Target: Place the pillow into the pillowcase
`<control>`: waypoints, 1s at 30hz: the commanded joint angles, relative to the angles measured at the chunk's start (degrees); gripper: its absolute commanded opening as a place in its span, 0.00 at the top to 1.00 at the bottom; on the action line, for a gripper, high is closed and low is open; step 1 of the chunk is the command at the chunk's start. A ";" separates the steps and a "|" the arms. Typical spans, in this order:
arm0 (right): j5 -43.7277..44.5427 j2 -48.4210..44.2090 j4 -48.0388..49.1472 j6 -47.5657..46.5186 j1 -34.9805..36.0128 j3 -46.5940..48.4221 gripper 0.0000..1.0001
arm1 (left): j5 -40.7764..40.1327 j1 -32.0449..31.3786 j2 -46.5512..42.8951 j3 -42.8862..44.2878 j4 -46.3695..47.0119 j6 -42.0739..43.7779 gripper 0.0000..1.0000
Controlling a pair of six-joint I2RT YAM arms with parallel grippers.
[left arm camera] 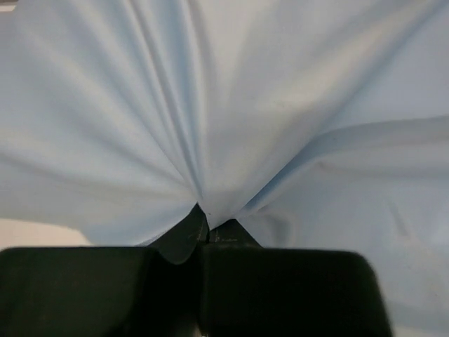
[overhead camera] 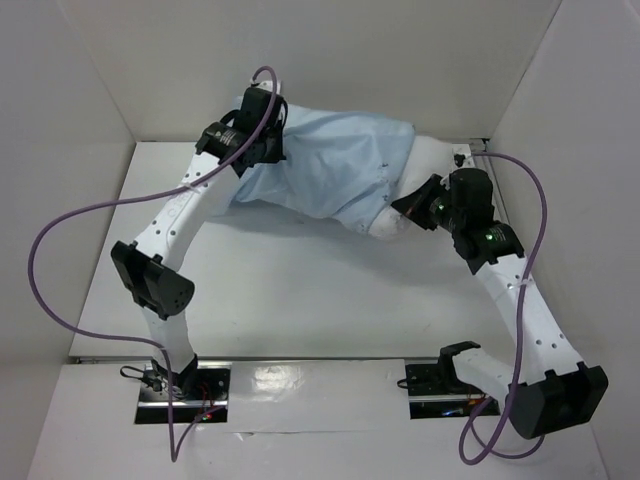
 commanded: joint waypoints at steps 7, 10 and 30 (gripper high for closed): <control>-6.42 5.38 15.19 -1.90 0.73 -5.50 1.00 | 7.14 -1.10 -10.52 -12.00 7.30 -0.44 0.16; -6.42 5.38 15.20 -1.89 0.73 -6.04 1.00 | 3.27 -6.10 -14.91 -21.82 8.79 -2.28 0.14; -7.48 7.14 13.18 -3.65 0.73 -4.63 1.00 | 13.01 -19.04 -21.97 -58.53 49.31 -21.18 0.15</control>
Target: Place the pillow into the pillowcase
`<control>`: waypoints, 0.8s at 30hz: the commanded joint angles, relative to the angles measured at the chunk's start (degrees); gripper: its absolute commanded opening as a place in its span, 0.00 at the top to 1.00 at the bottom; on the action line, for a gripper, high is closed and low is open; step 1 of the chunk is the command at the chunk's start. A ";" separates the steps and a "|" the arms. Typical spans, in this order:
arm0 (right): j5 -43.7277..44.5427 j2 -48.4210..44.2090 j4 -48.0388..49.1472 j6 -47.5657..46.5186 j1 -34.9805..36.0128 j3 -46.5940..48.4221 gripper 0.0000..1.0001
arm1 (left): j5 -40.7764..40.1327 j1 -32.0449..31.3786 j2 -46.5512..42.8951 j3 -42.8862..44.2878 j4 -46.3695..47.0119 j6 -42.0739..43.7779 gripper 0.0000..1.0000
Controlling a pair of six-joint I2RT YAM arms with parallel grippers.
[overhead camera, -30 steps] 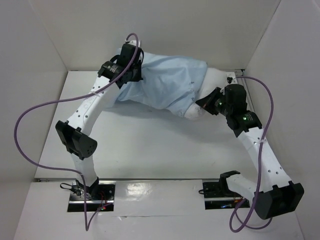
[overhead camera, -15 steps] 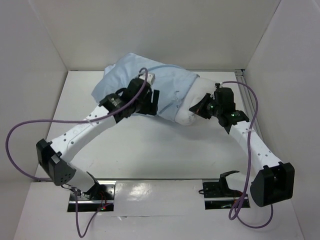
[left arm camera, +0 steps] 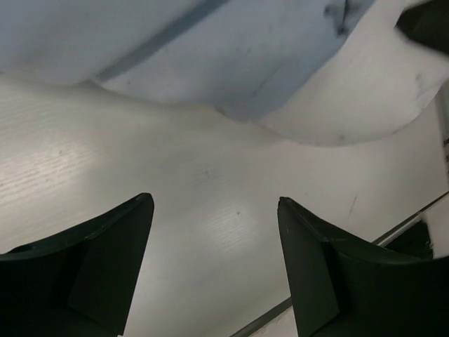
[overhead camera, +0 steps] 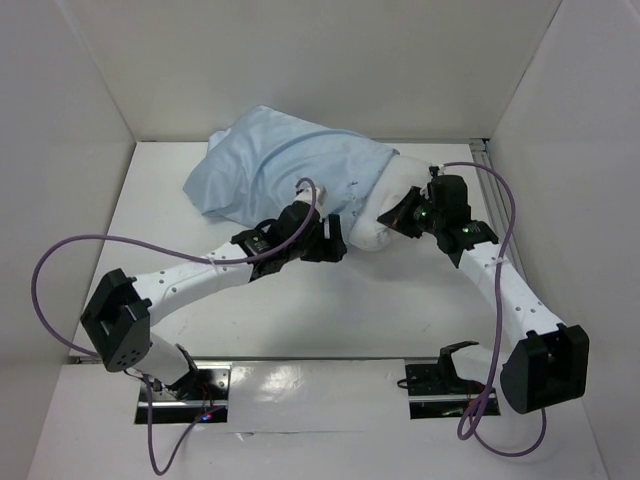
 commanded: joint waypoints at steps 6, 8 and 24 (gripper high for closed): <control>-1.93 -1.02 3.78 -0.87 0.38 2.34 1.00 | 2.20 2.97 6.38 5.95 11.94 -1.26 0.20; -1.93 -1.02 3.78 -0.87 0.38 2.34 1.00 | 2.20 2.98 7.27 6.74 13.43 -0.56 0.21; -1.93 -0.49 3.78 -0.34 0.38 1.72 1.00 | -2.28 4.12 7.63 11.49 6.41 4.45 0.63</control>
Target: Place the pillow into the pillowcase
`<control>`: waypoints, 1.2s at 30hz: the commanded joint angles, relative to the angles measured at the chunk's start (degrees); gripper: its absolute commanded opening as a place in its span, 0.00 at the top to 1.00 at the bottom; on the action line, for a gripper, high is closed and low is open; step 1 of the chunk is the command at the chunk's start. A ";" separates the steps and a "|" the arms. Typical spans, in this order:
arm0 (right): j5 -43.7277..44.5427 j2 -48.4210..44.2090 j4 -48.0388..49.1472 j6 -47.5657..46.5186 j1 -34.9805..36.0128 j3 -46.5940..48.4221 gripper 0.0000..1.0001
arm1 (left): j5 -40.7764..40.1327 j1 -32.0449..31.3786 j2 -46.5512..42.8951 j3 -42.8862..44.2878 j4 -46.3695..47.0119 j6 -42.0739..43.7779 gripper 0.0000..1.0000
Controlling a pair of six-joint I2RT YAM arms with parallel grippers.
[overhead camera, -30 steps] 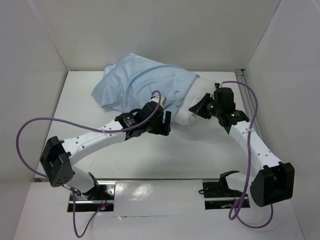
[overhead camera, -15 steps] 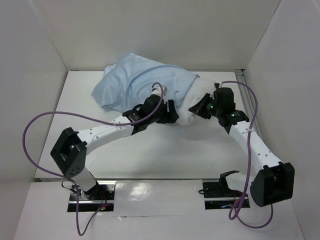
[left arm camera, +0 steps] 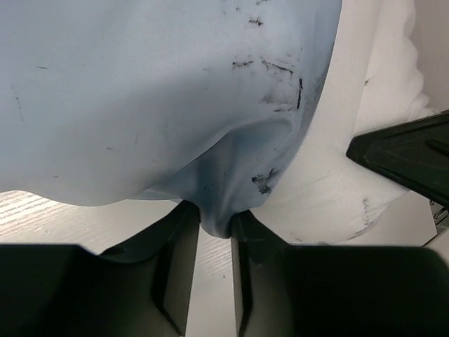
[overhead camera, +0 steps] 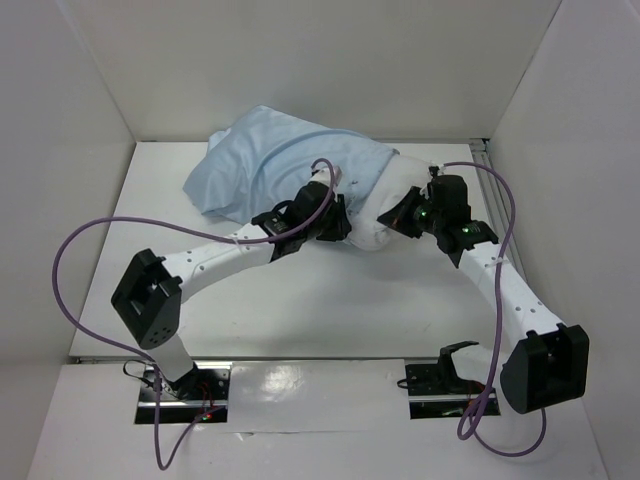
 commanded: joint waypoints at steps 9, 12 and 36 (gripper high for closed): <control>-1.84 -0.49 6.41 0.84 0.41 1.20 1.00 | -2.37 2.58 -5.13 -0.16 -0.73 2.22 0.81; -2.37 0.21 6.41 0.84 0.41 1.20 1.00 | -1.24 2.58 -5.65 -0.16 -1.26 2.22 0.88; -9.21 1.63 17.75 7.00 1.72 -9.43 1.00 | 39.47 -0.77 -4.77 17.41 -8.01 4.15 0.23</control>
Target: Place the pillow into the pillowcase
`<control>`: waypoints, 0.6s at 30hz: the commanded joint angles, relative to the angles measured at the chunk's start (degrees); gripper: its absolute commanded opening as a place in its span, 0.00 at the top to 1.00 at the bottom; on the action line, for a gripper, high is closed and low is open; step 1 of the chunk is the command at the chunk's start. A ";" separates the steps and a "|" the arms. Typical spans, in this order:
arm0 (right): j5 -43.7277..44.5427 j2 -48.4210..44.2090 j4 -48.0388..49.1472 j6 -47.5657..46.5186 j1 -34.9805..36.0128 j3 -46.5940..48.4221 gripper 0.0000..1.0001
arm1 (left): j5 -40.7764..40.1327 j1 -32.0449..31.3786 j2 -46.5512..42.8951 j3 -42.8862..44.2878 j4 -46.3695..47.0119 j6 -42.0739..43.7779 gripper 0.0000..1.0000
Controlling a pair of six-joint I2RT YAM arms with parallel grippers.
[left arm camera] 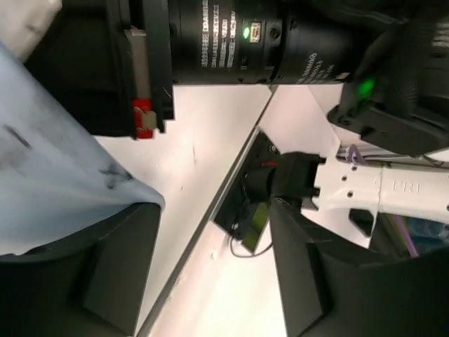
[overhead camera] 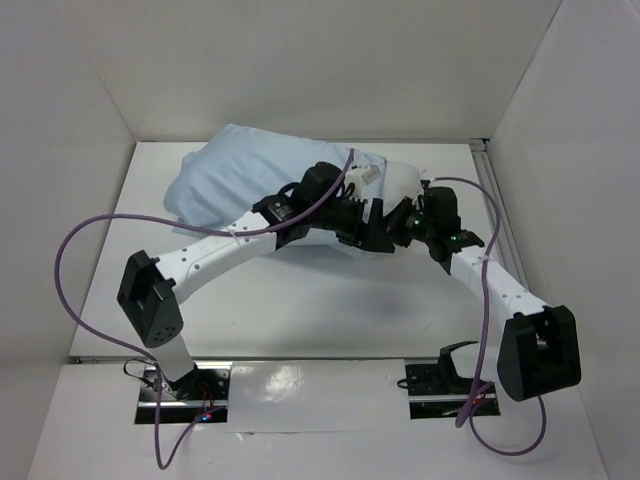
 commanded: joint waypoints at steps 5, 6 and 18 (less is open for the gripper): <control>-8.81 -4.97 -2.41 -11.82 4.04 -3.88 1.00 | -0.56 10.68 -10.61 7.55 -6.19 6.09 0.30; -6.99 -4.97 -6.11 -13.25 4.05 -3.09 1.00 | -1.62 12.09 -10.61 9.74 -6.20 6.09 0.30; 31.79 -11.66 -18.57 -7.92 3.52 5.71 0.11 | -21.45 10.88 18.30 42.89 -23.42 12.07 0.19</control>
